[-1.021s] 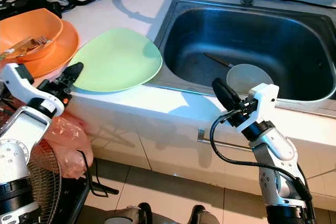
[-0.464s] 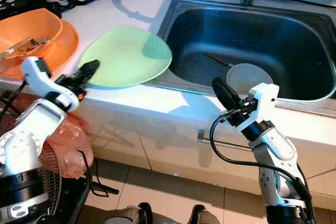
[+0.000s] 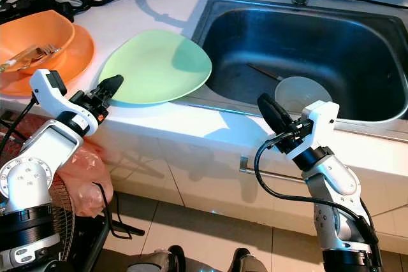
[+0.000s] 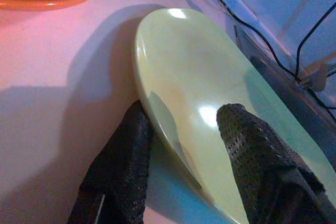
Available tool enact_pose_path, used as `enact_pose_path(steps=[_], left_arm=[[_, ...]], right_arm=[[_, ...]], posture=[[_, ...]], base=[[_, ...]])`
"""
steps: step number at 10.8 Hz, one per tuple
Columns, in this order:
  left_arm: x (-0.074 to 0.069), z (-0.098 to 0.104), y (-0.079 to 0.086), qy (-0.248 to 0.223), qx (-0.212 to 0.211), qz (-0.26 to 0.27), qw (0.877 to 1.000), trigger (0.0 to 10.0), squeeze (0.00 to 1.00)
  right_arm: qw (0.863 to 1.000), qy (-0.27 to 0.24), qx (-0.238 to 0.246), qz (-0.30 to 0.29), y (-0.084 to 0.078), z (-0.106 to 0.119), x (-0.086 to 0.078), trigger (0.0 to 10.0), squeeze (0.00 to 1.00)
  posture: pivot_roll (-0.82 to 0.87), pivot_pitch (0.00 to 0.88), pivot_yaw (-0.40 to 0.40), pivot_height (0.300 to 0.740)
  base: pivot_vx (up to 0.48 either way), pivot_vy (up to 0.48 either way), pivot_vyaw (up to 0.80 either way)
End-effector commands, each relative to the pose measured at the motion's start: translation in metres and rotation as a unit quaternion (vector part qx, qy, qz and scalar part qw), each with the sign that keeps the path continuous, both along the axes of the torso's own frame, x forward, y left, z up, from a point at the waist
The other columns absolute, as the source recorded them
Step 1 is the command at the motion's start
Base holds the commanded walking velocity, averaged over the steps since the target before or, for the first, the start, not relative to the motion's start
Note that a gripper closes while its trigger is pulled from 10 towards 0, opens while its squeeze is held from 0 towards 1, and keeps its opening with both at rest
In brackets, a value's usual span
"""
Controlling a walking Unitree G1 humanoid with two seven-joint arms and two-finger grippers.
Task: Kitchen organization
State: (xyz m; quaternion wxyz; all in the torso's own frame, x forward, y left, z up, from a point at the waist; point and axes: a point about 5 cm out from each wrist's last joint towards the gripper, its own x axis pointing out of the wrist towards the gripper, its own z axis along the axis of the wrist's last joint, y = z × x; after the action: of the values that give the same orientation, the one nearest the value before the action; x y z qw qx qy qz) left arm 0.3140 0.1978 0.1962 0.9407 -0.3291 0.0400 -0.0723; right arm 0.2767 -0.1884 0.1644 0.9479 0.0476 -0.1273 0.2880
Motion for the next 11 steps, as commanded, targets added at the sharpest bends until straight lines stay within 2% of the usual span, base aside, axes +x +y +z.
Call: enact_pose_path(steps=[1,11], left_arm=[[-0.0009,-0.0037,-0.0012,0.005,0.008,-0.004,1.000,0.0,0.00],[-0.0020,-0.0046,0.0007,-0.004,0.001,0.002,1.000,0.0,0.00]], right_arm=[[0.997,0.074,-0.005,0.007,0.0053,-0.0294,-0.0027,10.0,0.00],[0.997,0.073,-0.007,0.007,0.0064,-0.0291,-0.0002,10.0,0.00]], posture=[[0.05,0.203,0.082,0.740],[0.05,0.180,0.084,0.740]], base=[[0.000,0.000,0.00],[0.000,0.000,0.00]])
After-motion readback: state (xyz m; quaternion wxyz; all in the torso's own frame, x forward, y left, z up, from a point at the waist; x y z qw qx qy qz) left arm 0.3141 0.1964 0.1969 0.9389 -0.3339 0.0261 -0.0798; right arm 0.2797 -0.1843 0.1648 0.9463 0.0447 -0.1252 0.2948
